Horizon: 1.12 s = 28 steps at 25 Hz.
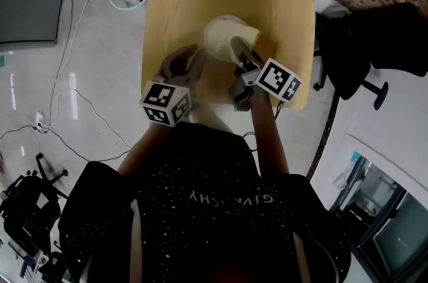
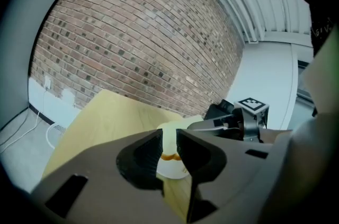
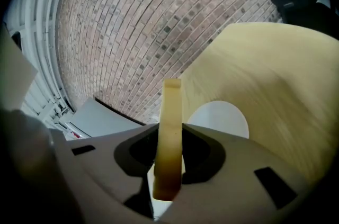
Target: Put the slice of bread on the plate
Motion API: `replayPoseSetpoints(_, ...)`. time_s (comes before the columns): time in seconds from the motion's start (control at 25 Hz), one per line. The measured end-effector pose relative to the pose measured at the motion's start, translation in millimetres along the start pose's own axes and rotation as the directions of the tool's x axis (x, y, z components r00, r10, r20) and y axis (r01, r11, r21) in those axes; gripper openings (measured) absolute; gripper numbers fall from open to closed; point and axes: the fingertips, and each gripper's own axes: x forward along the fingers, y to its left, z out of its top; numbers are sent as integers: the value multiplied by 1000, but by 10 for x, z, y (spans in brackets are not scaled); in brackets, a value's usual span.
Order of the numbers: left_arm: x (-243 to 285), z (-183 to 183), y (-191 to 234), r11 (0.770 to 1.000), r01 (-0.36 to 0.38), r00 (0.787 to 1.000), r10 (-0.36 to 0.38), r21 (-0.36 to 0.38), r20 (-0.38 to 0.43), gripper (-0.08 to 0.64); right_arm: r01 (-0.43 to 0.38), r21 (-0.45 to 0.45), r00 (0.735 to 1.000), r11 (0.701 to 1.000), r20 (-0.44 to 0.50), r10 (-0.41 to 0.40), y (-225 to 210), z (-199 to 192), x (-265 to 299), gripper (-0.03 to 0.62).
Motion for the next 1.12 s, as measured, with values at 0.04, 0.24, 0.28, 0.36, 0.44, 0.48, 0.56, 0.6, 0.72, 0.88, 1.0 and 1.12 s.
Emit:
replayPoseSetpoints(0.04,-6,-8,14,1000,-7,1000,7,-3,0,87,3,-2,1000,1000,-12,-3,-10,-10,46,97)
replayPoseSetpoints(0.24,-32,-14,57,999,-34,999,34,-18,9,87,2,18,998,1000,-57,-1,-48,-44,209,97)
replayPoseSetpoints(0.28,-40,-14,57,999,-37,999,37,-19,9,87,6,25,998,1000,-58,-4,-59,-44,222,97)
replayPoseSetpoints(0.36,-48,-17,56,999,-43,999,43,-22,10,87,8,37,998,999,-59,-6,-80,-33,236,97)
replayPoseSetpoints(0.44,-46,-12,64,999,-49,999,49,-24,13,87,5,49,998,999,-60,-2,-97,-22,253,97)
replayPoseSetpoints(0.48,-44,-6,70,998,-52,998,53,-25,15,87,4,55,998,998,-63,0,-105,-19,264,97)
replayPoseSetpoints(0.56,-43,1,81,998,-57,998,58,-26,18,87,6,64,997,998,-74,-1,-118,-26,284,97)
replayPoseSetpoints(0.6,-45,2,90,998,-59,998,59,-29,18,87,13,64,997,998,-79,-8,-126,-35,292,97)
replayPoseSetpoints(0.72,-63,11,119,997,-61,998,62,-45,20,87,61,40,994,997,-92,-57,-171,-68,304,97)
replayPoseSetpoints(0.88,-83,32,148,997,-66,997,67,-49,25,87,83,6,992,997,-98,-82,-178,-73,311,98)
replayPoseSetpoints(1.0,-98,21,164,996,-68,997,69,-53,26,87,106,-58,987,993,-116,-112,-173,-89,314,210)
replayPoseSetpoints(1.12,-93,13,144,996,-64,998,65,-56,26,87,170,-167,974,971,-118,-191,-225,-91,275,259)
